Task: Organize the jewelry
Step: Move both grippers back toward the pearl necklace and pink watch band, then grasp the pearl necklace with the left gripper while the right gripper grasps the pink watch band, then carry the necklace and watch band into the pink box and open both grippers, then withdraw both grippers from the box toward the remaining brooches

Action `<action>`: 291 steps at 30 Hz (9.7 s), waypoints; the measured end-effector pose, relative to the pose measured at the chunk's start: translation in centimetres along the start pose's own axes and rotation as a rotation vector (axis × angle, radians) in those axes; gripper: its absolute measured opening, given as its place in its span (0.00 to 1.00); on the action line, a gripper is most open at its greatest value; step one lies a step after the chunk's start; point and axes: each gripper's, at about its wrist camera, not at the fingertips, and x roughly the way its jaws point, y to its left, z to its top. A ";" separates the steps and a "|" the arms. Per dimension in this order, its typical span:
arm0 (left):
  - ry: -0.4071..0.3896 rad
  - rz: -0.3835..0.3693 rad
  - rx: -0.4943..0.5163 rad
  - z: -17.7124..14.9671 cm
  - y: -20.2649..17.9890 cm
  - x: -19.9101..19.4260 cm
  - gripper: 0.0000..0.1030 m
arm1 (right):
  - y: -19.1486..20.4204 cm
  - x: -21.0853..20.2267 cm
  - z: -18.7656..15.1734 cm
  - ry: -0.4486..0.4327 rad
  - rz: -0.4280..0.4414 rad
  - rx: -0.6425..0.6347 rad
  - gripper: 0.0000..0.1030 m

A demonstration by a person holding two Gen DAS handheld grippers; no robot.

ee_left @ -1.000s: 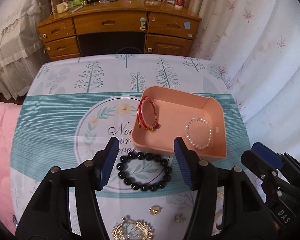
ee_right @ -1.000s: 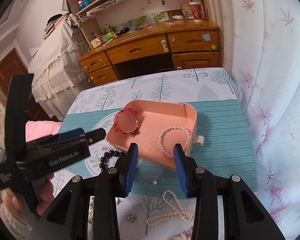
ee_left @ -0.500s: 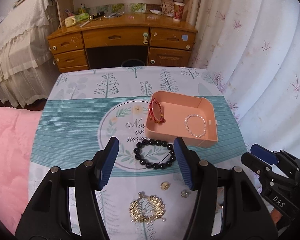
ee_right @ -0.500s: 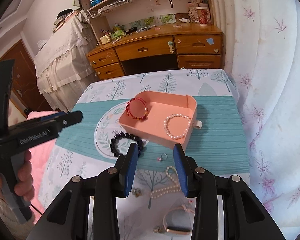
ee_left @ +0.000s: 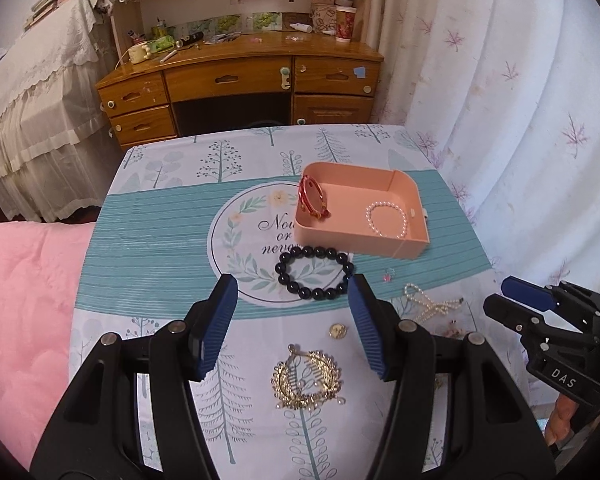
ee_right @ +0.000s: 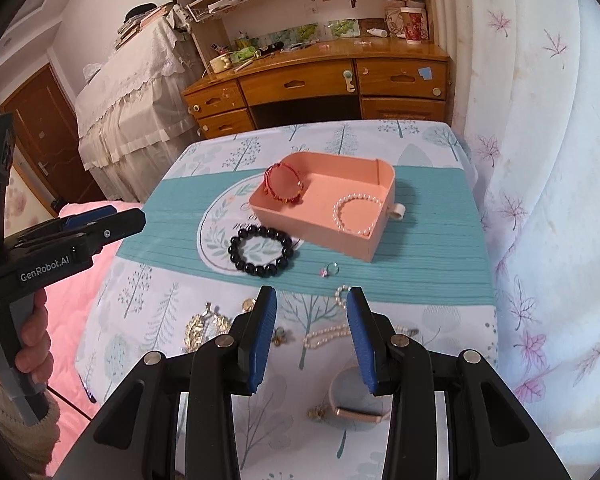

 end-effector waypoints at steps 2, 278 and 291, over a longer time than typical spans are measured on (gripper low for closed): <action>0.003 0.000 0.014 -0.4 -0.3 0.0 0.53 | 0.2 0.1 -0.4 0.004 -0.006 -0.011 0.36; 0.187 -0.082 0.151 -9.5 -6.2 9.1 0.51 | -1.4 10.7 -10.5 0.297 -0.029 -0.034 0.35; 0.236 -0.132 0.117 -9.3 -6.2 11.2 0.51 | -0.4 11.4 -10.4 0.241 -0.042 -0.128 0.20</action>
